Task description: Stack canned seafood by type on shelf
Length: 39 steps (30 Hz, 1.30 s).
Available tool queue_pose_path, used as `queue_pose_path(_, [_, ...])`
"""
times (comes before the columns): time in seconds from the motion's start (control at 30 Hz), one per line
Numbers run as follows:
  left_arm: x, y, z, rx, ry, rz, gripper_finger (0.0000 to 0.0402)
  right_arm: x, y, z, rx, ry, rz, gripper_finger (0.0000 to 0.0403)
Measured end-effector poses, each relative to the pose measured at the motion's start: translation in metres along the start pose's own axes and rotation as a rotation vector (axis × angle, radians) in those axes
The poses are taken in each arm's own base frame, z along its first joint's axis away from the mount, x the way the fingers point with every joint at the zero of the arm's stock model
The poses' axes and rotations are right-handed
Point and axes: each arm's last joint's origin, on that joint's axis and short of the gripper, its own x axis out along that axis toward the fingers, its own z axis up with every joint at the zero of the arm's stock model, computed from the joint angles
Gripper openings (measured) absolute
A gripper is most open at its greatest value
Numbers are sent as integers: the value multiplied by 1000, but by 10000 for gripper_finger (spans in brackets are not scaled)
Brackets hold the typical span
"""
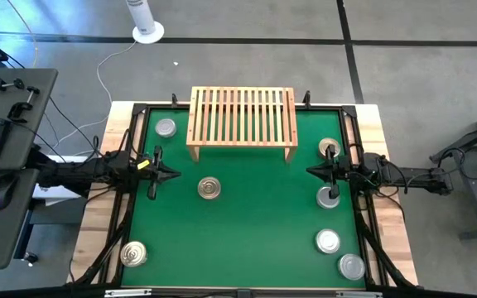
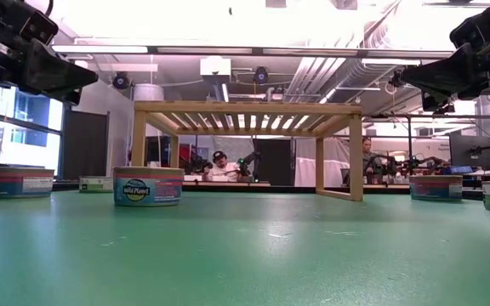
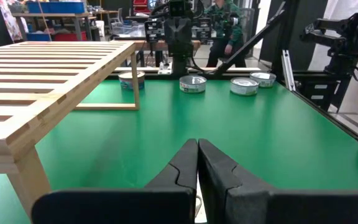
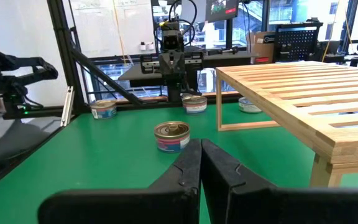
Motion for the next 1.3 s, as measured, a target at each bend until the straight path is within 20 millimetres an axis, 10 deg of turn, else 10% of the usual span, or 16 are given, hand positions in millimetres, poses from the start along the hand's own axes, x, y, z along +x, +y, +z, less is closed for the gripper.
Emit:
queue_pose_path(0.83, [0, -1, 12, -239, -122, -55, 1, 0, 0, 0, 0, 1, 0, 0])
queue_pose_path(1.3, [34, -25, 25, 108, -202, -141, 44, 0, 0, 0, 0, 0, 0, 0])
